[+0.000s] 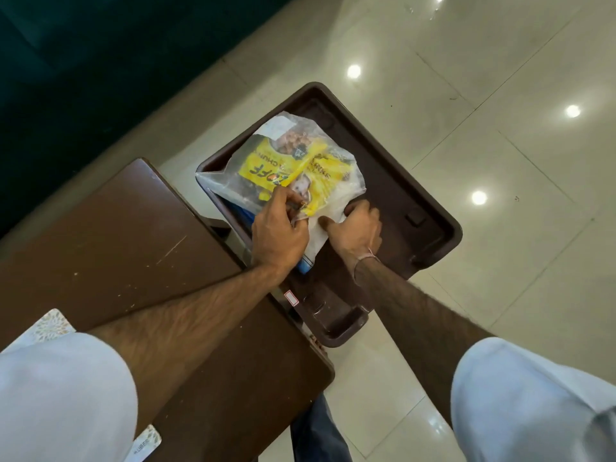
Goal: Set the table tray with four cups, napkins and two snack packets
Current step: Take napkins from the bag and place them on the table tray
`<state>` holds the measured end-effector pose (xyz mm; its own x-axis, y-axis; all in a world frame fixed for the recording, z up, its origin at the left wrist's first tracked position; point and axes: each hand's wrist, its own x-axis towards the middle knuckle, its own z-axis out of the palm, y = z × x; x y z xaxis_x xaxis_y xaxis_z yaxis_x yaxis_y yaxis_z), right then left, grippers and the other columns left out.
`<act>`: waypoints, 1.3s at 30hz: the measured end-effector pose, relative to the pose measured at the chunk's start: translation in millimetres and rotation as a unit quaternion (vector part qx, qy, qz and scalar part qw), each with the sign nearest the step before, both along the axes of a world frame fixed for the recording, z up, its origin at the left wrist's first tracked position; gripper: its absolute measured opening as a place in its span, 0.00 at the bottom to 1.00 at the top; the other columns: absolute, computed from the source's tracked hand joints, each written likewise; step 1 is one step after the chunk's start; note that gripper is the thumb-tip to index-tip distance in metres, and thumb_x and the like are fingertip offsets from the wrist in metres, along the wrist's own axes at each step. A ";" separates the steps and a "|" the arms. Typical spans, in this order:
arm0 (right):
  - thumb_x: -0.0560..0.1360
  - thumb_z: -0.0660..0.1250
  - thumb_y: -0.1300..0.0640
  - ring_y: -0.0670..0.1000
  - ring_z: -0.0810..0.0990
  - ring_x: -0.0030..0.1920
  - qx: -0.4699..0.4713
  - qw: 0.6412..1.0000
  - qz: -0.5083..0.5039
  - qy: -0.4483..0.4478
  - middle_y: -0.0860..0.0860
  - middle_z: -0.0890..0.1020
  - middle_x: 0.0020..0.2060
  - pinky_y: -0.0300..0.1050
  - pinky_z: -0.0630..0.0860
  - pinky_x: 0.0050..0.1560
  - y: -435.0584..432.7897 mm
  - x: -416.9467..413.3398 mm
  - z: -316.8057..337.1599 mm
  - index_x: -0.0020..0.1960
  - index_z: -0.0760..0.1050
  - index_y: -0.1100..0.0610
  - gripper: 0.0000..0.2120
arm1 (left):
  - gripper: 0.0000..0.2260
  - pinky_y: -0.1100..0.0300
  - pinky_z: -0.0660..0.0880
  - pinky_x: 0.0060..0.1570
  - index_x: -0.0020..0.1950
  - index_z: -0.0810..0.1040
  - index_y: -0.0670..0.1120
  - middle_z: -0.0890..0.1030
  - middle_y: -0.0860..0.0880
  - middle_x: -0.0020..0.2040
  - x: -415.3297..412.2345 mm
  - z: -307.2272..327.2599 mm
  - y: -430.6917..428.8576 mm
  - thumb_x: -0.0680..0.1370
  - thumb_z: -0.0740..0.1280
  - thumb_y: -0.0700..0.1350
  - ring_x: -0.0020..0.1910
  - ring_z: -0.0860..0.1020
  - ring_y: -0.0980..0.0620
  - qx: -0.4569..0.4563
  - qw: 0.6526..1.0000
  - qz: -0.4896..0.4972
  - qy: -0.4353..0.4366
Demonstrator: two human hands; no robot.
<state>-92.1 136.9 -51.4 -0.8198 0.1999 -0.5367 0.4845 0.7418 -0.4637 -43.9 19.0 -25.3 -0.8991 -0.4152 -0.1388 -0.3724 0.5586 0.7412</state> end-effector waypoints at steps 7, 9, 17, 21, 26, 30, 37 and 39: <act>0.67 0.74 0.56 0.56 0.79 0.48 -0.111 0.984 -0.138 -0.004 0.50 0.78 0.45 0.48 0.78 0.44 -4.7 2.8 4.3 0.50 0.73 0.55 0.15 | 0.11 0.60 0.78 0.41 0.54 0.74 0.47 0.82 0.51 0.49 -1.9 0.2 -2.5 0.75 0.72 0.43 0.47 0.81 0.52 0.015 1.000 0.017 0.004; 0.66 0.74 0.59 0.51 0.77 0.42 -0.159 0.968 -0.195 -0.004 0.48 0.75 0.43 0.42 0.72 0.33 5.4 8.5 6.2 0.50 0.70 0.55 0.17 | 0.11 0.57 0.80 0.42 0.53 0.74 0.47 0.82 0.51 0.48 -2.1 0.2 -1.2 0.75 0.72 0.42 0.46 0.81 0.52 0.018 1.000 0.026 -0.002; 0.75 0.70 0.65 0.53 0.81 0.54 -0.327 0.888 -0.321 -0.039 0.48 0.83 0.53 0.52 0.79 0.57 61.7 35.9 6.9 0.63 0.75 0.57 0.17 | 0.14 0.50 0.78 0.51 0.54 0.74 0.48 0.77 0.50 0.53 3.8 0.2 10.2 0.72 0.72 0.39 0.52 0.78 0.50 0.030 0.996 0.033 -0.075; 0.75 0.71 0.66 0.54 0.83 0.54 -0.372 0.869 -0.324 -0.033 0.52 0.85 0.55 0.53 0.82 0.56 74.3 41.0 7.7 0.63 0.77 0.60 0.17 | 0.20 0.51 0.73 0.58 0.60 0.73 0.50 0.72 0.48 0.59 20.0 4.9 31.5 0.69 0.74 0.46 0.58 0.73 0.48 -0.081 0.993 -0.077 -0.043; 0.76 0.68 0.65 0.58 0.86 0.52 -0.420 0.829 -0.360 -0.081 0.55 0.87 0.50 0.51 0.83 0.46 73.9 38.4 8.6 0.53 0.81 0.60 0.07 | 0.23 0.51 0.77 0.55 0.66 0.73 0.49 0.76 0.49 0.59 32.7 -3.7 65.8 0.74 0.73 0.51 0.57 0.76 0.49 0.000 0.944 -0.297 -0.144; 0.73 0.62 0.69 0.61 0.85 0.52 -0.412 0.838 -0.347 -0.084 0.59 0.85 0.54 0.52 0.84 0.45 77.4 37.5 5.8 0.54 0.78 0.61 0.12 | 0.15 0.53 0.78 0.56 0.64 0.75 0.47 0.75 0.47 0.60 25.7 -11.8 73.5 0.78 0.70 0.47 0.59 0.75 0.49 -0.060 0.961 -0.242 -0.118; 0.76 0.63 0.72 0.57 0.86 0.52 -0.403 0.868 -0.283 -0.059 0.58 0.85 0.53 0.50 0.84 0.44 86.9 42.0 -1.4 0.53 0.78 0.62 0.10 | 0.19 0.55 0.75 0.59 0.63 0.75 0.47 0.73 0.47 0.61 19.1 -17.0 62.9 0.76 0.72 0.51 0.61 0.72 0.49 -0.097 0.958 -0.250 -0.106; 0.78 0.65 0.70 0.58 0.86 0.52 -0.394 0.875 -0.275 -0.055 0.58 0.84 0.54 0.51 0.85 0.45 86.6 42.5 -3.0 0.59 0.75 0.62 0.11 | 0.13 0.57 0.74 0.56 0.61 0.78 0.46 0.76 0.46 0.59 15.4 -18.0 61.4 0.78 0.70 0.48 0.58 0.75 0.50 -0.103 0.963 -0.231 -0.092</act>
